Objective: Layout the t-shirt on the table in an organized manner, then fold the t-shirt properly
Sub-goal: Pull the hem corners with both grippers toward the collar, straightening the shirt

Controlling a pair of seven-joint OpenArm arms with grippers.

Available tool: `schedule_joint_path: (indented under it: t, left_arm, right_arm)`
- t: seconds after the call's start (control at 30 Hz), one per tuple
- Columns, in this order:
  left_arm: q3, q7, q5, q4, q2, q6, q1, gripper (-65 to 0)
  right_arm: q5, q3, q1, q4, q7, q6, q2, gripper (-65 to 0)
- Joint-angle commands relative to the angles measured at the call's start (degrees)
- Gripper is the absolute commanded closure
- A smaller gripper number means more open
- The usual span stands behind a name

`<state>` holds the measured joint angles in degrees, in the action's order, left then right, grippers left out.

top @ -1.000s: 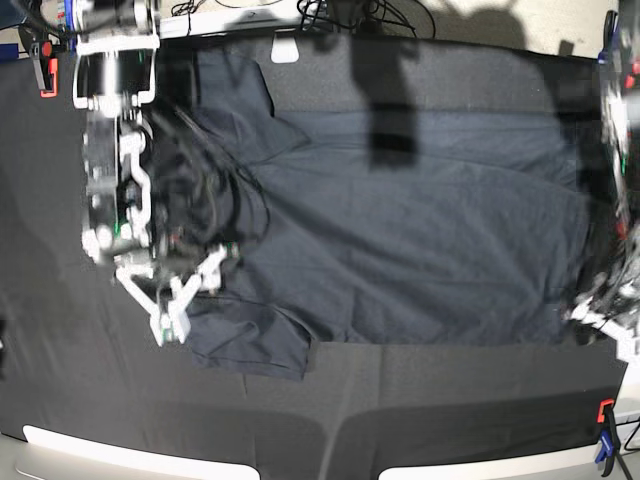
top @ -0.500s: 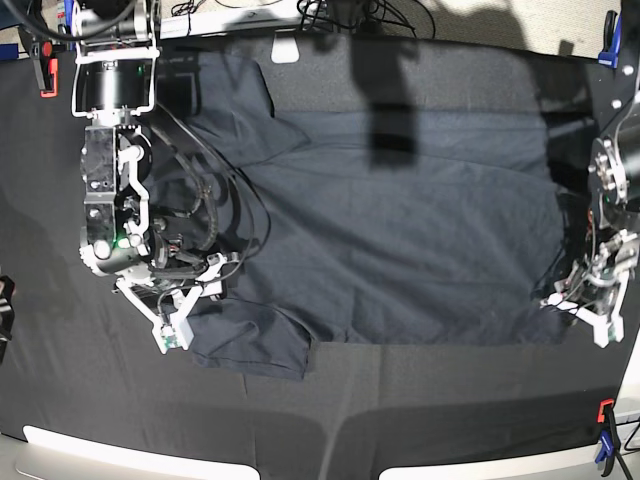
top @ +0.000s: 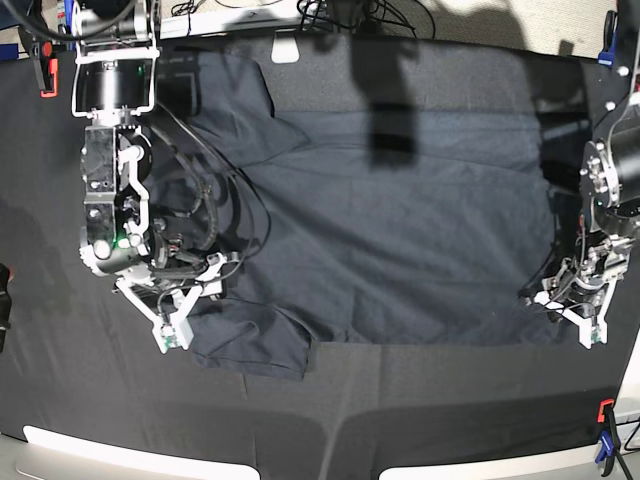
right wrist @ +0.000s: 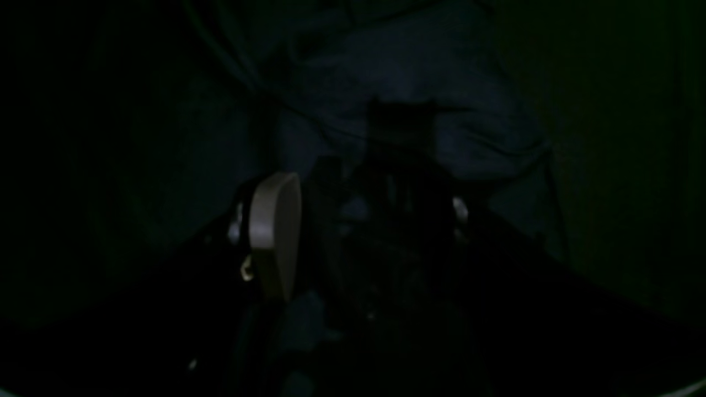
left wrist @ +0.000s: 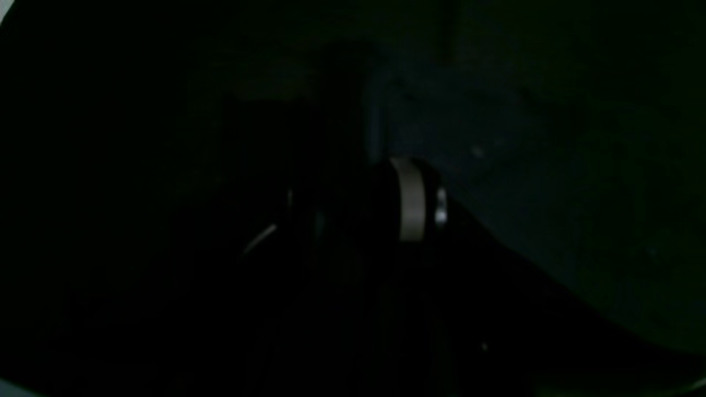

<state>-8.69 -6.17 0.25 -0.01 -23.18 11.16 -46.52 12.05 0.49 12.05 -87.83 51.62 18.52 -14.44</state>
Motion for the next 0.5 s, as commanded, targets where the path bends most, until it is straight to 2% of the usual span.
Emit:
schedule_joint_path:
  t: [0.0,0.07,0.13,0.23,0.27,0.37,0.47]
  left_arm:
    - [-0.15,-0.70,-0.26,0.01,-0.61,0.02,-1.88,-18.9]
    - [-0.15,-0.66,-0.24,0.01,-0.44,1.42,-1.88,-16.7]
    - [-0.15,0.00,-0.24,0.01,-0.42,4.02,-1.88,-11.7]
    - [-0.15,0.39,-0.24,0.01,-0.28,4.59,-1.88,-1.4]
    - [-0.15,0.44,-0.24,0.01,-0.33,4.72,-1.90,0.0]
    - [-0.15,0.74,-0.24,0.01,-0.35,4.70,-1.88,0.0]
    - [-0.15,1.09,-0.24,0.01,-0.33,4.72,-1.88,0.0]
  right_arm:
    - [0.22,0.24,1.44,-0.92,-1.01,0.37,-0.50,-32.5]
    - [0.22,0.24,1.44,-0.92,-1.25,0.37,-0.50,-32.5]
    - [0.17,0.24,1.44,-0.92,-2.25,0.37,-0.50,-32.6]
    - [0.17,0.26,1.44,-0.90,-6.29,0.37,-0.52,-32.6]
    - [0.15,0.26,1.55,-0.79,-7.72,0.48,-0.50,-32.6]
    - [0.17,0.24,3.56,1.88,-8.31,1.05,-0.46,-36.4]
    - [0.20,0.24,8.66,9.38,-8.39,2.16,-0.50,-39.3]
